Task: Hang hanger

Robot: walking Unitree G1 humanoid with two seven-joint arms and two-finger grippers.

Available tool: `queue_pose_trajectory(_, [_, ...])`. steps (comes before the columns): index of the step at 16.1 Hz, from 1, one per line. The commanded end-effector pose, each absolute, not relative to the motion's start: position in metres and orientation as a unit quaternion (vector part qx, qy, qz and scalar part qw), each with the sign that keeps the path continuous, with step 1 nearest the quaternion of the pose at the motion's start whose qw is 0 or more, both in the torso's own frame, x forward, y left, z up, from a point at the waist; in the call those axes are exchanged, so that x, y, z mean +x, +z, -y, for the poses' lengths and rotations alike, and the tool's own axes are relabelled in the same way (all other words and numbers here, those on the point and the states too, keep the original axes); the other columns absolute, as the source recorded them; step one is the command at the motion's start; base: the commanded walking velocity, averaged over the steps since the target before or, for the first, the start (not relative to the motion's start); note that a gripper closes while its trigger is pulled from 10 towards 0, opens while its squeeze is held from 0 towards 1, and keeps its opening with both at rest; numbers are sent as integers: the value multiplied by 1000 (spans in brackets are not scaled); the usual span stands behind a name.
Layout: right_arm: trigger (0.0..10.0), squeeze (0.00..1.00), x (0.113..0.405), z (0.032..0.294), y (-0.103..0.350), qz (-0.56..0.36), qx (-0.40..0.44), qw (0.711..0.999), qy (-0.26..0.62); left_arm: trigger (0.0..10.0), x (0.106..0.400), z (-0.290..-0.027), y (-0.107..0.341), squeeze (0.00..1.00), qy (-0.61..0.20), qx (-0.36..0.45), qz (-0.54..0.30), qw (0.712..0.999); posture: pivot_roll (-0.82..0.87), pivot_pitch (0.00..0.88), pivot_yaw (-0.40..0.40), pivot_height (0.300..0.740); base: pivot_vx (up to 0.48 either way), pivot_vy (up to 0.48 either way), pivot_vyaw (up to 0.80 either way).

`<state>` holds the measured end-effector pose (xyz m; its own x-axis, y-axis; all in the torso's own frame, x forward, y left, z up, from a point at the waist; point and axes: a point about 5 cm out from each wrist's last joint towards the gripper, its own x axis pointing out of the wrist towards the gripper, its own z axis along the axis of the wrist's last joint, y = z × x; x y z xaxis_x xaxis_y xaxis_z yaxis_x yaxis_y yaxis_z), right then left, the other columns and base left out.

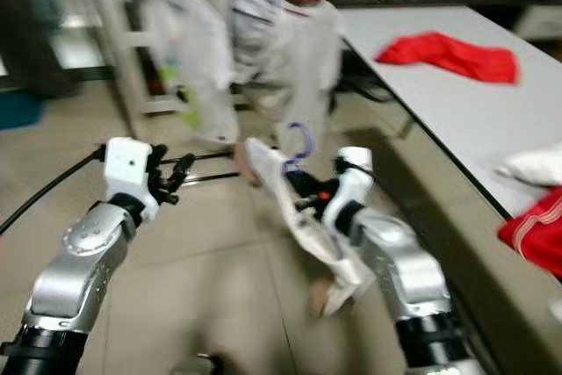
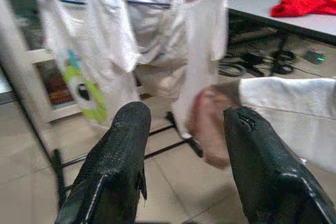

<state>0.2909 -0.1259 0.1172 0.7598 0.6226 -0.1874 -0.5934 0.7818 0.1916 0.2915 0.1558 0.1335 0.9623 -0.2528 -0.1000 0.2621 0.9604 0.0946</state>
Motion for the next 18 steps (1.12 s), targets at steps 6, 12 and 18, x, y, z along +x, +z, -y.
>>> queue_pose_trajectory(6, [10000, 0, 301, 131, 131, -89, 28, 938, 333, 10000, 290, -157, 131, 0, -129, 46, -69, 988, -47, 0, -54, 740, 0, -52, 769])
queue_pose_trajectory(12, [10000, 0, 303, 138, 147, -60, 35, 933, 352, 10000, 288, -180, 138, 1000, -177, 77, -53, 980, -48, 0, -56, 740, 0, 141, 0])
queue_pose_trajectory(18, [10000, 0, 293, 154, 167, -38, 35, 886, 461, 10000, 303, -211, 152, 1000, -229, 94, -34, 968, -49, 0, -58, 740, 0, 0, 0])
